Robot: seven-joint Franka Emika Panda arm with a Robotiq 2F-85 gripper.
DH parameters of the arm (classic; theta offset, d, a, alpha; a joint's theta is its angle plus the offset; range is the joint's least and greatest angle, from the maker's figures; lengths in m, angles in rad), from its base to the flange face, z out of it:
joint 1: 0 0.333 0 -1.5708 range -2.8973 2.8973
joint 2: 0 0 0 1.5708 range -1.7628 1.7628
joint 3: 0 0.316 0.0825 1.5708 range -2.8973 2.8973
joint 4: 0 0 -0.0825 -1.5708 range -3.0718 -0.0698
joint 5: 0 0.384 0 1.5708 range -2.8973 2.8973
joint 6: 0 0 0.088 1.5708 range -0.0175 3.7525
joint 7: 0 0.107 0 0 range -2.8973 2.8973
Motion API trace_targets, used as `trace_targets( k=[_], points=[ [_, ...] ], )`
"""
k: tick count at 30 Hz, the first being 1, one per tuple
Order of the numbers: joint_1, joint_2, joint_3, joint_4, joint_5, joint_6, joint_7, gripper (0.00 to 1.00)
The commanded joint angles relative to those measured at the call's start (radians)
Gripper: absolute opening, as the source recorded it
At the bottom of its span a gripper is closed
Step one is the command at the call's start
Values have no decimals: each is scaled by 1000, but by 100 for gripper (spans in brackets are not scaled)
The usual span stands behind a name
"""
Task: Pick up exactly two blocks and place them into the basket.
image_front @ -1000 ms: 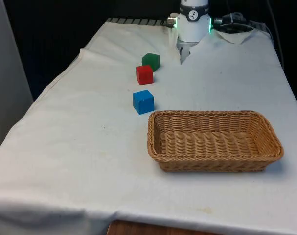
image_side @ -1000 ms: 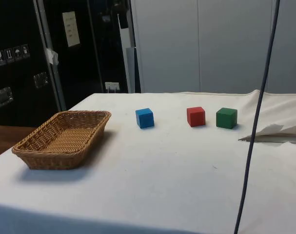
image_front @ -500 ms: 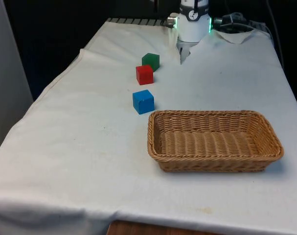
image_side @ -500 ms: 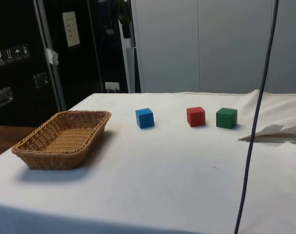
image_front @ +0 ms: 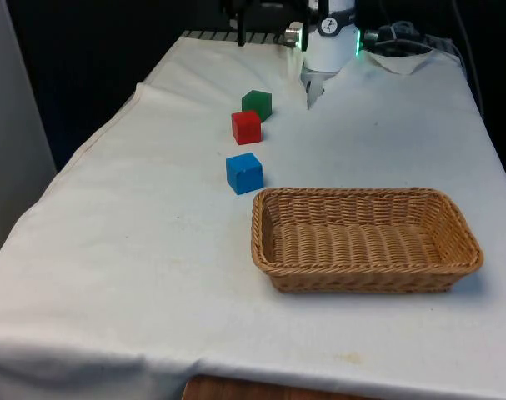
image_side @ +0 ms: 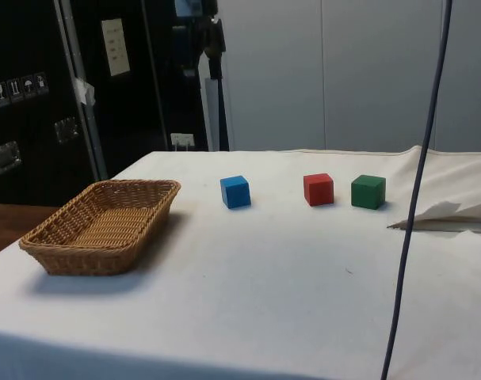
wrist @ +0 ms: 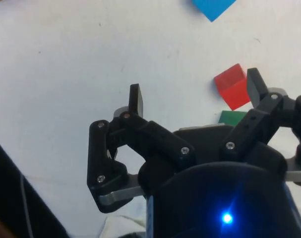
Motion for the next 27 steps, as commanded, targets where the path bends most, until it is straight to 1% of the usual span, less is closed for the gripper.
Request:
trace_targets(
  k=[1, 2, 3, 7, 8, 9, 15, 16, 17, 18, 24, 25, 26, 27],
  points=[
    [-4, 5, -5, -13, 1, 29, 0, 100],
    [-5, 8, -8, -19, 3, 39, -1, 100],
    [-7, 15, -14, -33, 7, 62, -3, 100],
    [-10, 30, -27, -56, 14, 105, -5, 100],
    [-6, 29, -27, -51, 4, 91, 0, 100],
    [-10, 38, -32, -65, 18, 124, -5, 100],
    [-16, 69, -49, -91, 35, 184, -9, 100],
    [-11, 69, -52, -87, 23, 173, 0, 100],
    [-17, 75, -51, -94, 38, 194, -9, 100],
    [-19, 89, -56, -100, 47, 213, -10, 100],
    [-26, 141, -68, -110, 87, 264, -13, 100],
    [-20, 138, -72, -105, 72, 251, -5, 100],
    [-27, 150, -68, -110, 94, 271, -14, 100],
    [-28, 158, -68, -111, 100, 276, -15, 100]
  ],
)
